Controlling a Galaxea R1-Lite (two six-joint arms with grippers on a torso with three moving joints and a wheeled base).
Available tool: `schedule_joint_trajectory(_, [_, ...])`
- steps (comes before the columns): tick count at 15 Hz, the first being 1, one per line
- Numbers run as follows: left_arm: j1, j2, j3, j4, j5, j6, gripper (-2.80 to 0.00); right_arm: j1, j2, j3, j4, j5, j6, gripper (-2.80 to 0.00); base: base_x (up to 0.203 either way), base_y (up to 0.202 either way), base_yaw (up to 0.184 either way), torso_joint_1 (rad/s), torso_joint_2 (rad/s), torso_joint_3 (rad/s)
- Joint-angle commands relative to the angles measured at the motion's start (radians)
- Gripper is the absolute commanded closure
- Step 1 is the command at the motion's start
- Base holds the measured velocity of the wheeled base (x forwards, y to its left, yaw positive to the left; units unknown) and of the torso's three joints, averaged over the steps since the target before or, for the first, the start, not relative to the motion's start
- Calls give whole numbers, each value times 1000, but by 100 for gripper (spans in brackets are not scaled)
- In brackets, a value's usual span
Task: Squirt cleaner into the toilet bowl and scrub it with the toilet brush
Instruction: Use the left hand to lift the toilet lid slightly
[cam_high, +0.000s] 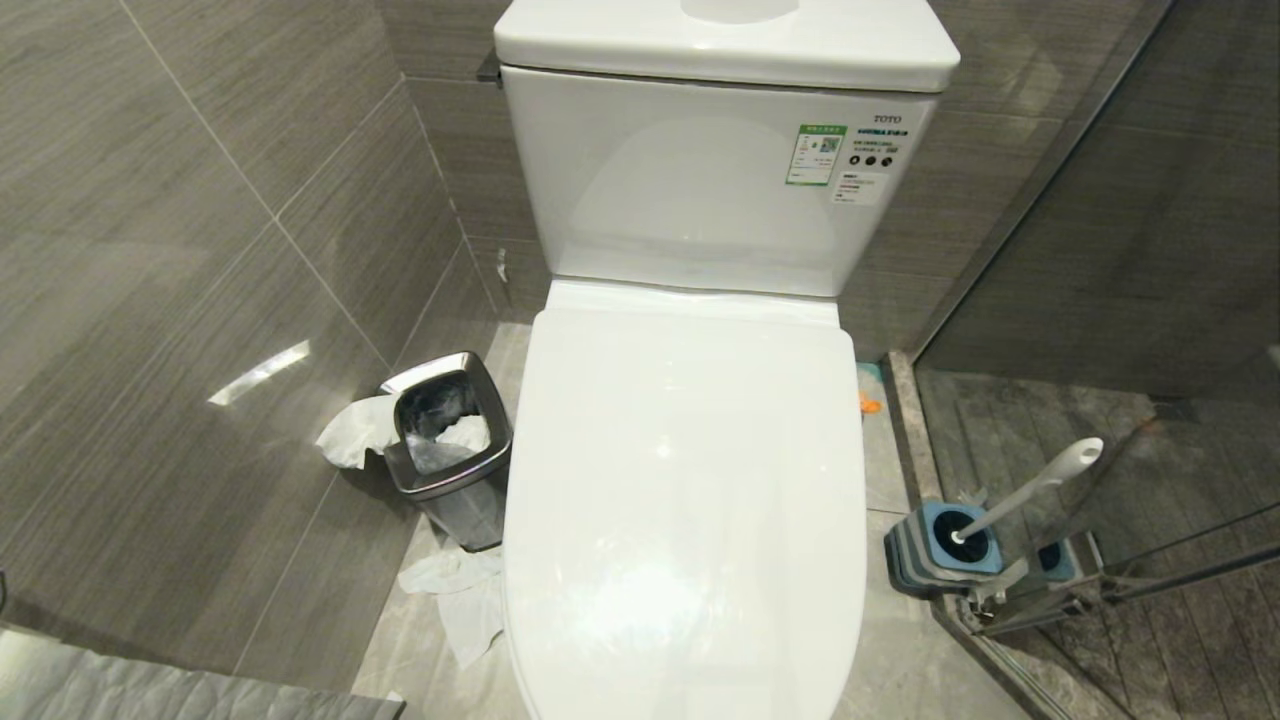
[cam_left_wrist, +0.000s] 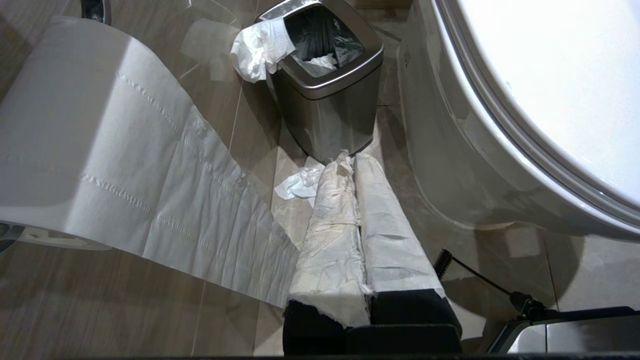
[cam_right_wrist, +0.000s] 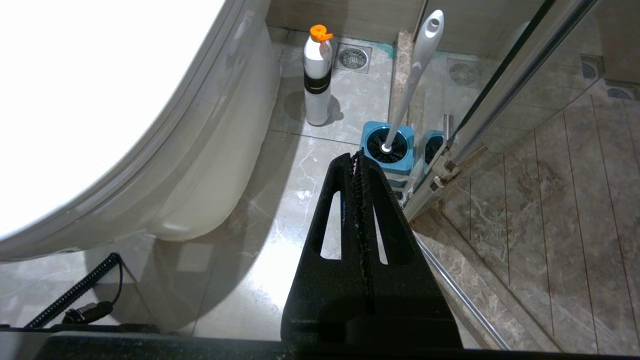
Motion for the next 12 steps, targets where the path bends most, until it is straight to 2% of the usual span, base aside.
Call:
schedule_joint_trajectory(1, [0, 2, -2, 2, 2, -2, 0, 0, 2, -1, 0, 0, 0, 0, 0, 0, 0, 0, 0, 0])
schedule_joint_trajectory(12, [1, 2, -3, 9, -6, 11, 0, 1, 0, 1, 0, 0, 0, 0, 0, 0, 0, 0, 0, 0])
